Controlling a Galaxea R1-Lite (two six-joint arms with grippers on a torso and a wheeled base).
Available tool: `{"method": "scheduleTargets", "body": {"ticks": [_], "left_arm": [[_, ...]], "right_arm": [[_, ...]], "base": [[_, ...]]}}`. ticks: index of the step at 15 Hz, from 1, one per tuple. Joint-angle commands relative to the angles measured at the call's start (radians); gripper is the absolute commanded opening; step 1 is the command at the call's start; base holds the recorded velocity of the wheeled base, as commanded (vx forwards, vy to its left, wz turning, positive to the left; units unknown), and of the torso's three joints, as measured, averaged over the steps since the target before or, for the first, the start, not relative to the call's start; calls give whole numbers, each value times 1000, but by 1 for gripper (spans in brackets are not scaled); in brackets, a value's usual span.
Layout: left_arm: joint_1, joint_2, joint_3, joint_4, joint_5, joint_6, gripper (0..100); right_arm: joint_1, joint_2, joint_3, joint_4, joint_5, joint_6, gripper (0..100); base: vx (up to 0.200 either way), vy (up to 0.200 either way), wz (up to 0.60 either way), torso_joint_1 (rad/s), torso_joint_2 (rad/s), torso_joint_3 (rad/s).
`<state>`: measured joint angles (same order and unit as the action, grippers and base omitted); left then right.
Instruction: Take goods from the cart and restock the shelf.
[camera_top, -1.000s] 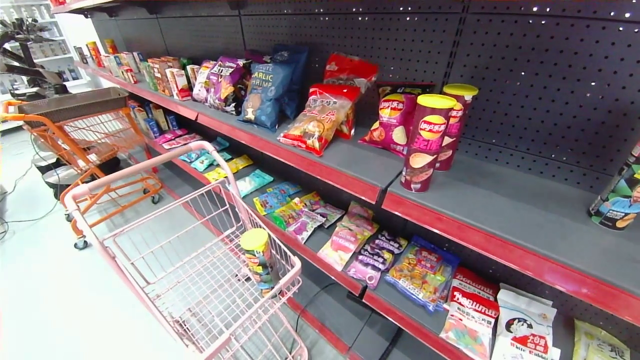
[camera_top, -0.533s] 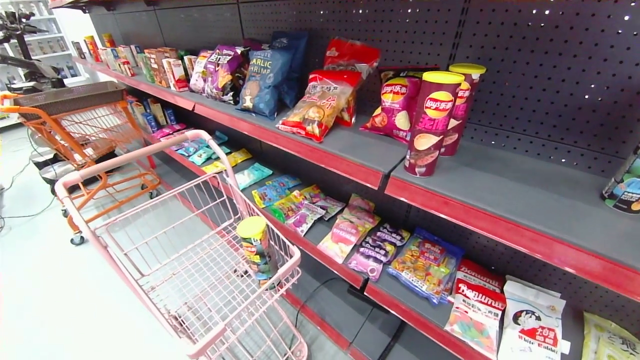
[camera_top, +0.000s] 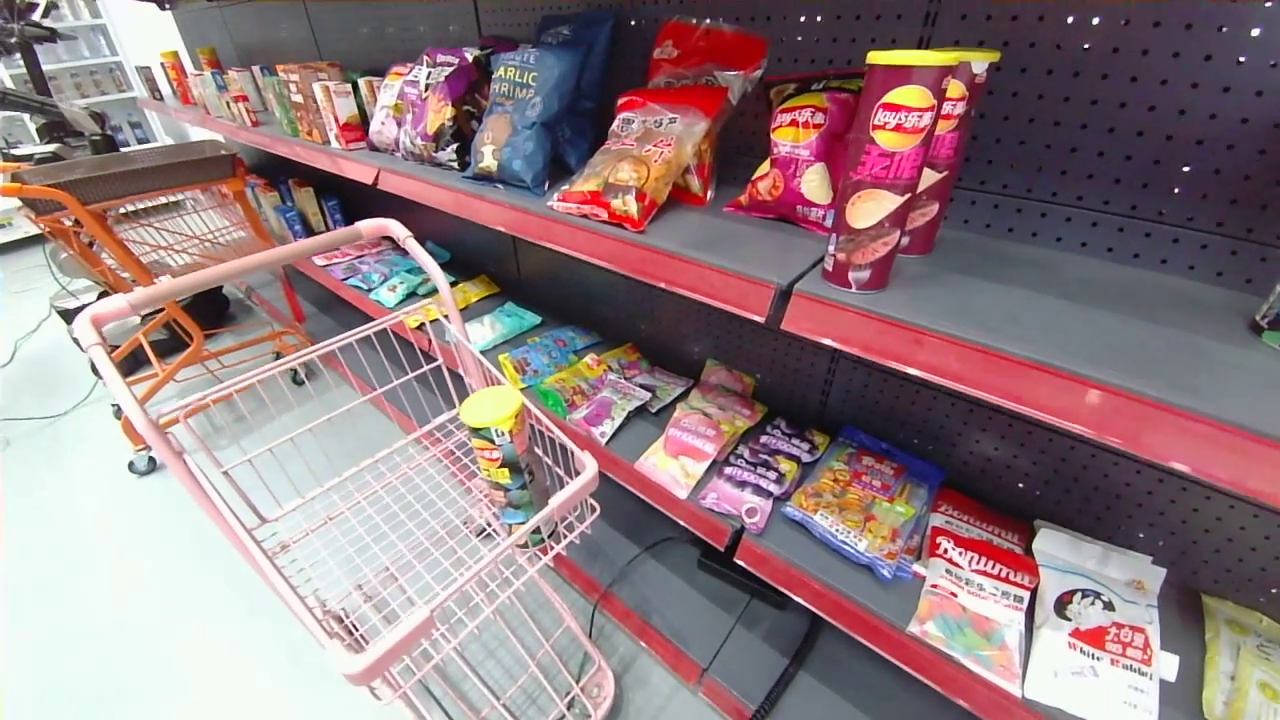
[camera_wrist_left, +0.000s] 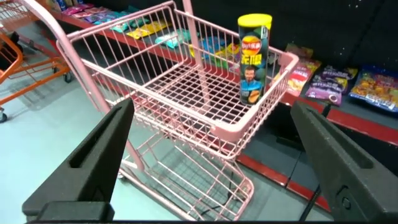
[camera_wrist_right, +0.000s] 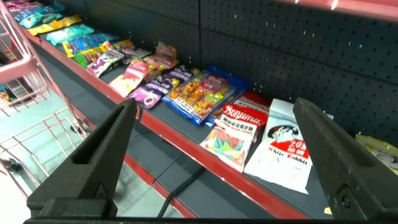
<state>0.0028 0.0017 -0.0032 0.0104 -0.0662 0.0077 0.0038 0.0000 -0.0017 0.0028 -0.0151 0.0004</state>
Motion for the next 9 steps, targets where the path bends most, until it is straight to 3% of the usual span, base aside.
{"method": "scheduleTargets", "body": {"ticks": [1, 3, 4, 5, 6, 7, 8, 9], "left_arm": [[0, 0, 0, -1, 0, 2, 100], [0, 0, -1, -1, -3, 3, 100], [0, 23, -66, -1, -1, 3, 100], [-3, 208, -276, 17, 2, -15, 100], [0, 406, -454, 20, 11, -104, 100], [3, 534, -554, 20, 49, -133, 100], [22, 718, -635, 16, 114, -132, 100], [37, 853, -643, -27, 115, -133, 100]], "right_arm": [[1, 0, 0, -1, 0, 1, 100], [1, 0, 0, -1, 0, 1, 100], [1, 0, 0, -1, 0, 1, 100], [1, 0, 0, -1, 0, 1, 100], [1, 0, 0, -1, 0, 1, 100], [1, 0, 0, -1, 0, 1, 100], [1, 0, 0, 0, 0, 0, 100], [1, 0, 0, -1, 0, 1, 100]], "base": [[0, 0, 0, -100, 339, 227], [0, 0, 0, -46, 139, 93], [0, 0, 0, -22, 61, 36], [0, 0, 0, 0, 0, 0], [0, 0, 0, 0, 0, 0], [0, 0, 0, 0, 0, 0], [0, 0, 0, 0, 0, 0], [0, 0, 0, 0, 0, 0]]}}
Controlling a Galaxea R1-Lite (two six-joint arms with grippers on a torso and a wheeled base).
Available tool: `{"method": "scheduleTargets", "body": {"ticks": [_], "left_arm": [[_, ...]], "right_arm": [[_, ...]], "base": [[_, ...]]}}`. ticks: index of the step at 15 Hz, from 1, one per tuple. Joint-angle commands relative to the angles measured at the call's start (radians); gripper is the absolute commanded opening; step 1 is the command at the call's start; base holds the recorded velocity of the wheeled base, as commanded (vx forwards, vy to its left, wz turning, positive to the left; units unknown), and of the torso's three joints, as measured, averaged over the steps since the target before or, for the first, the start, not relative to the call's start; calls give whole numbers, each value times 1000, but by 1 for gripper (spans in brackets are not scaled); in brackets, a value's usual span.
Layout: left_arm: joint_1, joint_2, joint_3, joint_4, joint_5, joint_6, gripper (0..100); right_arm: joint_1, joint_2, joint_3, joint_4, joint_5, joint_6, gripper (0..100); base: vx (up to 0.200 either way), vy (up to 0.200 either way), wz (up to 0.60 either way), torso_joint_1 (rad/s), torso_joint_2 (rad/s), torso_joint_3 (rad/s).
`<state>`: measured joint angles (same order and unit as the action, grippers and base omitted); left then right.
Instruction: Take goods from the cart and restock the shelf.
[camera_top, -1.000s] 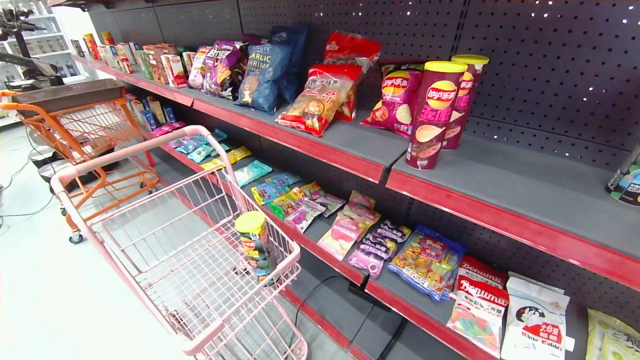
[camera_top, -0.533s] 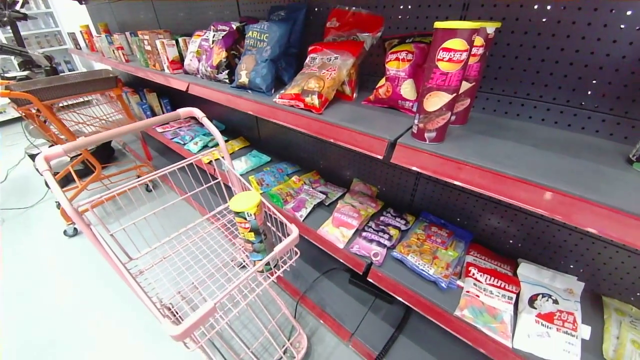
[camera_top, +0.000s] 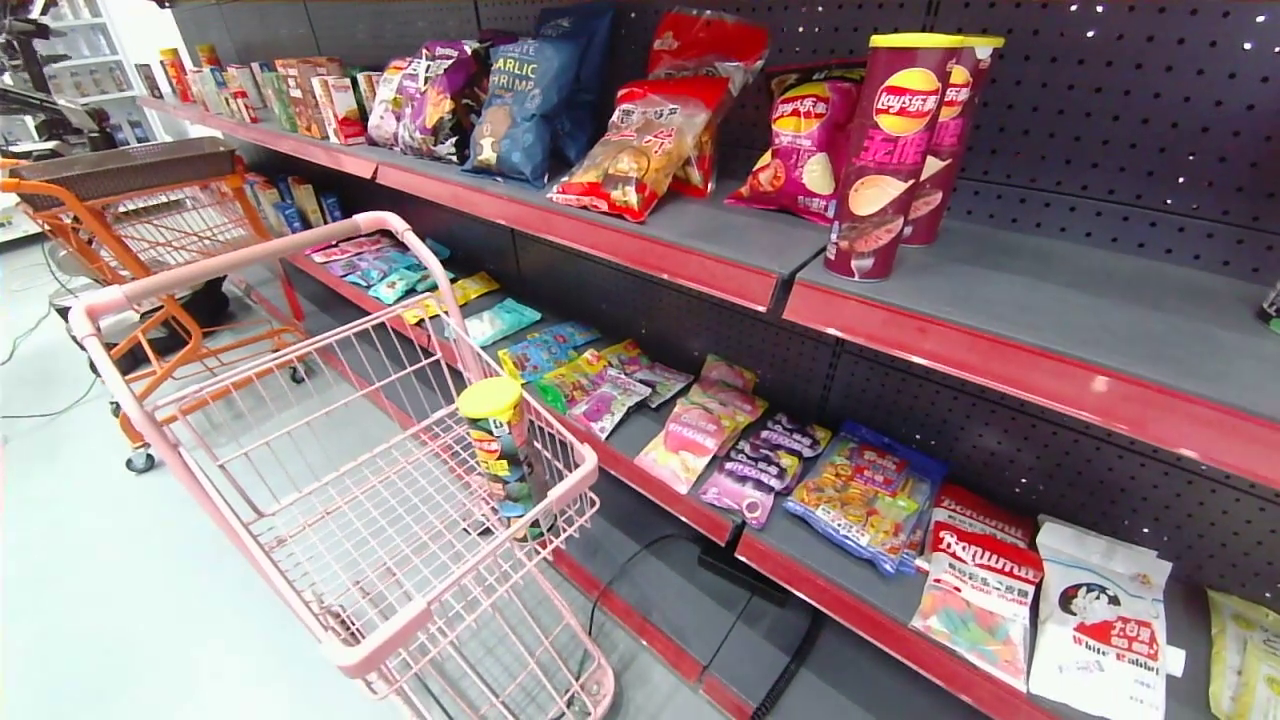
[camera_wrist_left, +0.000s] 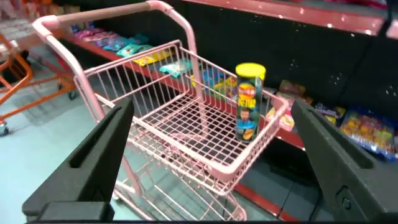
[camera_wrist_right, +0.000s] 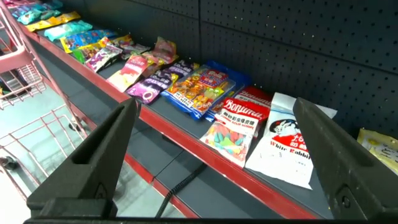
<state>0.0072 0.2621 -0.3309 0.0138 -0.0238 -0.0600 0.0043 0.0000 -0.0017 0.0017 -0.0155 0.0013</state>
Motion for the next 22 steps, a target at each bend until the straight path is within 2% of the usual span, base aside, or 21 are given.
{"method": "scheduleTargets", "body": {"ticks": [1, 2, 3, 4, 5, 6, 7, 9, 10, 14, 16, 18, 20, 22], "left_arm": [[59, 712, -313, -98, 70, -66, 100], [74, 825, -312, -163, 42, -63, 100], [77, 950, -306, -272, -51, -63, 100], [79, 987, -300, -308, -100, -61, 100], [91, 1082, -283, -391, -251, -14, 100], [100, 1131, -277, -407, -285, 42, 100], [108, 1227, -278, -431, -304, 135, 100], [103, 1321, -287, -494, -352, 143, 100], [91, 1393, -284, -555, -406, 151, 100], [16, 1556, -281, -721, -435, 149, 100], [-10, 1615, -300, -742, -467, 152, 100], [-44, 1672, -324, -773, -470, 152, 100], [-75, 1755, -372, -847, -464, 152, 100], [-95, 1798, -407, -862, -464, 154, 100]], "right_arm": [[0, 0, 0, 0, 0, 0, 100], [0, 0, 0, 0, 0, 0, 100], [0, 0, 0, 0, 0, -1, 100], [0, 0, 0, 0, 2, -1, 100], [0, 0, 0, 1, 0, -1, 100], [0, 0, 0, 0, 2, -1, 100], [0, 0, 0, 0, 0, -3, 100], [0, 0, 0, 0, 2, -3, 100], [0, 0, 0, 1, 0, -3, 100], [0, 0, 0, 0, 0, -3, 100], [0, 0, 0, 0, 0, -4, 100], [0, 0, 0, 0, 0, -4, 100], [0, 0, 0, 0, 0, -4, 100], [0, 0, 0, 1, 0, -4, 100]], "base": [[0, 0, 0, 0, 0, 0], [0, 0, 0, 0, 0, 0], [0, 0, 0, 0, 0, 0], [0, 0, 0, 0, 0, 0], [0, 0, 0, 0, 0, 0], [0, 0, 0, 0, 0, 0], [0, 0, 0, 0, 0, 0], [0, 0, 0, 0, 0, 0], [0, 0, 0, 0, 0, 0], [0, 0, 0, 0, 0, 0], [0, 0, 0, 0, 0, 0], [0, 0, 0, 0, 0, 0], [0, 0, 0, 0, 0, 0], [0, 0, 0, 0, 0, 0]]}}
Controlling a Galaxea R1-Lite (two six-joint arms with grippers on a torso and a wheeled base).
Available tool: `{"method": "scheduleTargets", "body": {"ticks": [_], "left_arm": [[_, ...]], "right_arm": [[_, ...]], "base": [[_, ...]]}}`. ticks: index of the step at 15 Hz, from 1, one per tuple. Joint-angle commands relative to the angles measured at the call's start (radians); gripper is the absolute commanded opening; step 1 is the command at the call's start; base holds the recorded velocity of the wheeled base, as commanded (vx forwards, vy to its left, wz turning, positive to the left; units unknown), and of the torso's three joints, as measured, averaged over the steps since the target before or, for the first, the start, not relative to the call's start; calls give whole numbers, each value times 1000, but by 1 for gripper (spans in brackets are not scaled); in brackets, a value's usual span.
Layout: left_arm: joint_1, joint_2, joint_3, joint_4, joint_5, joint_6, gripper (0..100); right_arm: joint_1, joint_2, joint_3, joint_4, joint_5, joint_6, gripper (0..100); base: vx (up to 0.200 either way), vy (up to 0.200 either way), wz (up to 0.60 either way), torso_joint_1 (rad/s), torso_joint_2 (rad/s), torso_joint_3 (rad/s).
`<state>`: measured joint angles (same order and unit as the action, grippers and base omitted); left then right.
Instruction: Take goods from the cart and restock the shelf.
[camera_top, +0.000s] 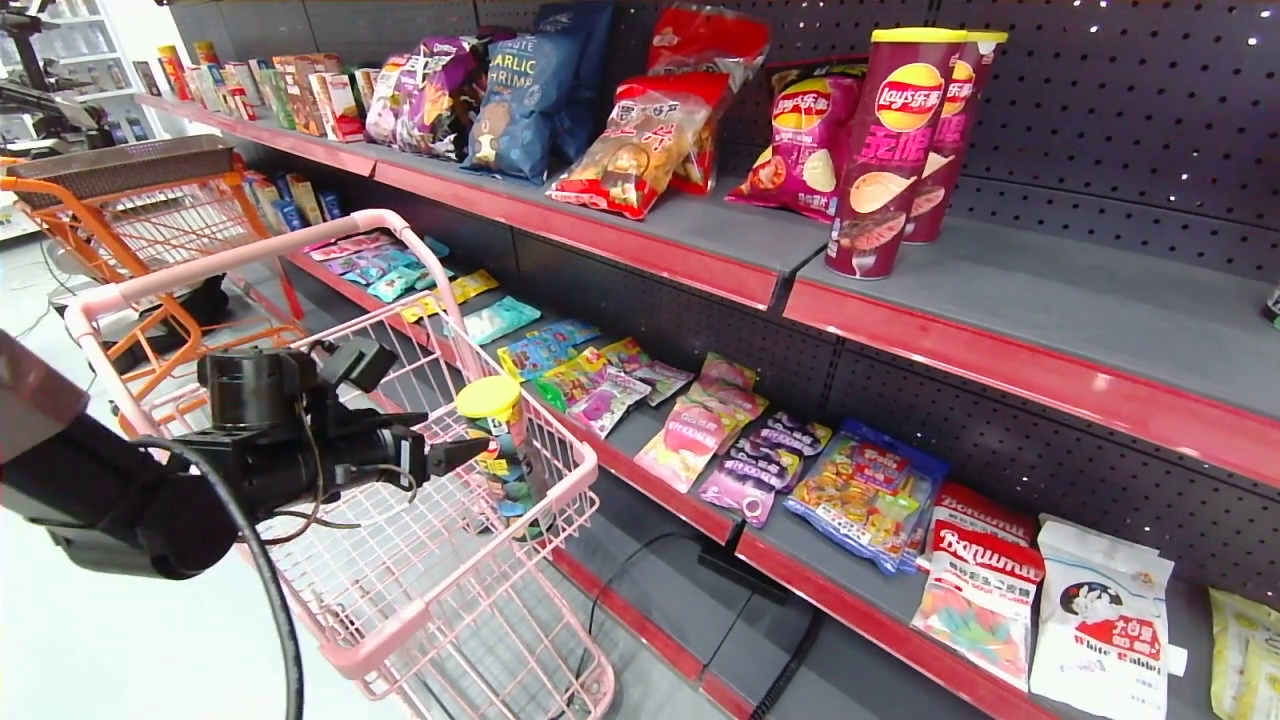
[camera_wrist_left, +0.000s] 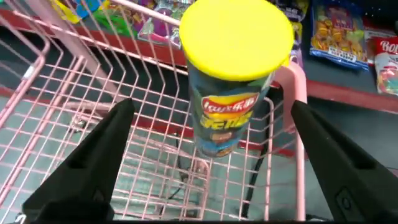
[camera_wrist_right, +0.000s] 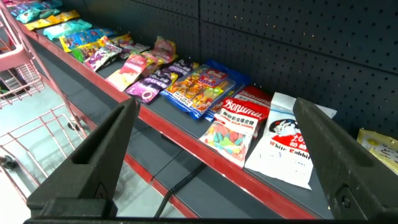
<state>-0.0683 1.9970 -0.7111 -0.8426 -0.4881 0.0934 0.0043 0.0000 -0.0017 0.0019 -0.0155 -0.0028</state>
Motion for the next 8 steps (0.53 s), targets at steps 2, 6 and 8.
{"method": "scheduleTargets", "body": {"ticks": [2, 6, 8], "left_arm": [[-39, 89, -50, -6, 0, -1, 100], [-90, 149, -102, -15, 6, -1, 100], [-96, 169, -137, -15, 25, 0, 100]], "right_arm": [[0, 0, 0, 0, 0, 0, 100], [0, 0, 0, 1, 0, 0, 100], [0, 0, 0, 1, 0, 0, 100]], "base": [[0, 0, 0, 0, 0, 0], [0, 0, 0, 0, 0, 0], [0, 0, 0, 0, 0, 0]]}}
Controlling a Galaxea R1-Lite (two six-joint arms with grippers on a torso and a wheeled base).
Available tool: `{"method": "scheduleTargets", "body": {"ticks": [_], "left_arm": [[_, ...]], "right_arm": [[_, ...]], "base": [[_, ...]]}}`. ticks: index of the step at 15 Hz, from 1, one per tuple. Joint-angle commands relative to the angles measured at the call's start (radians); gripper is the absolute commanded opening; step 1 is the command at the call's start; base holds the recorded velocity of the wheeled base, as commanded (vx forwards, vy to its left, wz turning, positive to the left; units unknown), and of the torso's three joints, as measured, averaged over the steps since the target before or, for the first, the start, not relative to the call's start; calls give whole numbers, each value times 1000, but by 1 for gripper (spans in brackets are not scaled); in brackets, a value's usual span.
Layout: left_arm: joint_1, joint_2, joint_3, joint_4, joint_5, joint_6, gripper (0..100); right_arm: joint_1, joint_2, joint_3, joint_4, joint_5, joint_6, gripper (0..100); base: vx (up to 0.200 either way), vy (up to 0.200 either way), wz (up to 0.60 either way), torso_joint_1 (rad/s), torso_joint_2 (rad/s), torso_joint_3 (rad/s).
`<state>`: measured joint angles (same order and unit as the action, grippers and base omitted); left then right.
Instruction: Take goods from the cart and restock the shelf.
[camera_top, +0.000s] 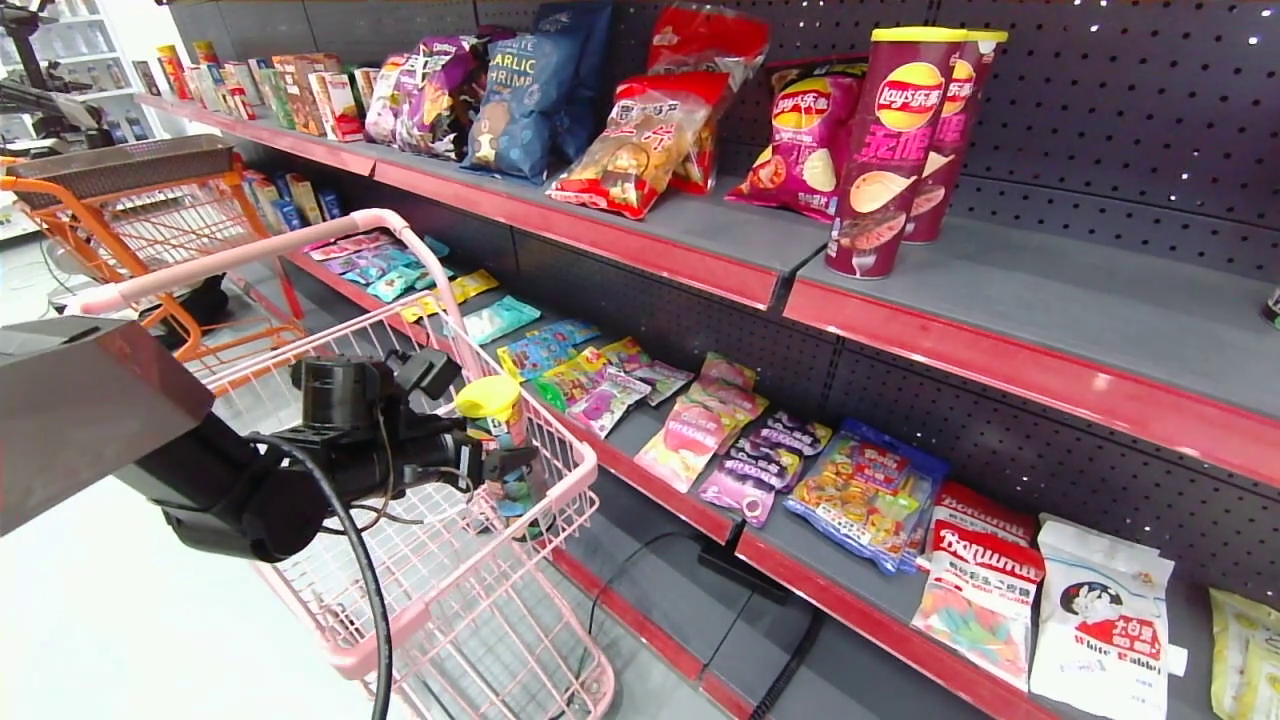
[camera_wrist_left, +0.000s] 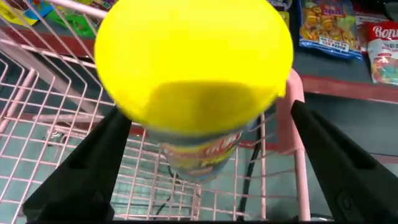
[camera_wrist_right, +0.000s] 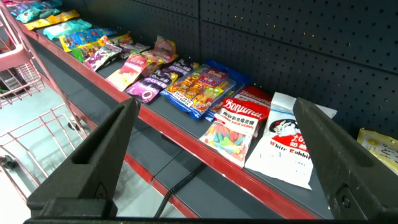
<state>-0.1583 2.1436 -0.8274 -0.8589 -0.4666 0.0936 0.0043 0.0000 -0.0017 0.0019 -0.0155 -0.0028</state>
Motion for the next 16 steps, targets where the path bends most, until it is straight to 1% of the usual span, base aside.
{"method": "scheduleTargets", "body": {"ticks": [1, 5, 7, 8, 10, 13, 16], "left_arm": [[-6, 33, -35, 0, 16, 0, 100], [-6, 62, -58, 0, 20, 0, 100], [-6, 79, -78, -6, 22, 6, 100], [-4, 99, -88, -26, 26, 12, 0], [-4, 111, -85, -57, 37, 12, 0], [-6, 107, -76, -61, 37, 12, 0], [8, -10, -35, -43, 51, 3, 0]], "right_arm": [[0, 0, 0, 0, 2, 0, 100], [0, 0, 0, 0, 2, 0, 100], [0, 0, 0, 0, 0, 0, 100], [0, 0, 0, 0, 2, 0, 100], [0, 0, 0, 1, 2, 0, 100], [0, 0, 0, 0, 2, 0, 100], [0, 0, 0, 0, 2, 1, 100]], "base": [[0, 0, 0, 0, 0, 0], [0, 0, 0, 0, 0, 0], [0, 0, 0, 0, 0, 0], [0, 0, 0, 0, 0, 0], [0, 0, 0, 0, 0, 0], [0, 0, 0, 0, 0, 0], [0, 0, 0, 0, 0, 0]]}}
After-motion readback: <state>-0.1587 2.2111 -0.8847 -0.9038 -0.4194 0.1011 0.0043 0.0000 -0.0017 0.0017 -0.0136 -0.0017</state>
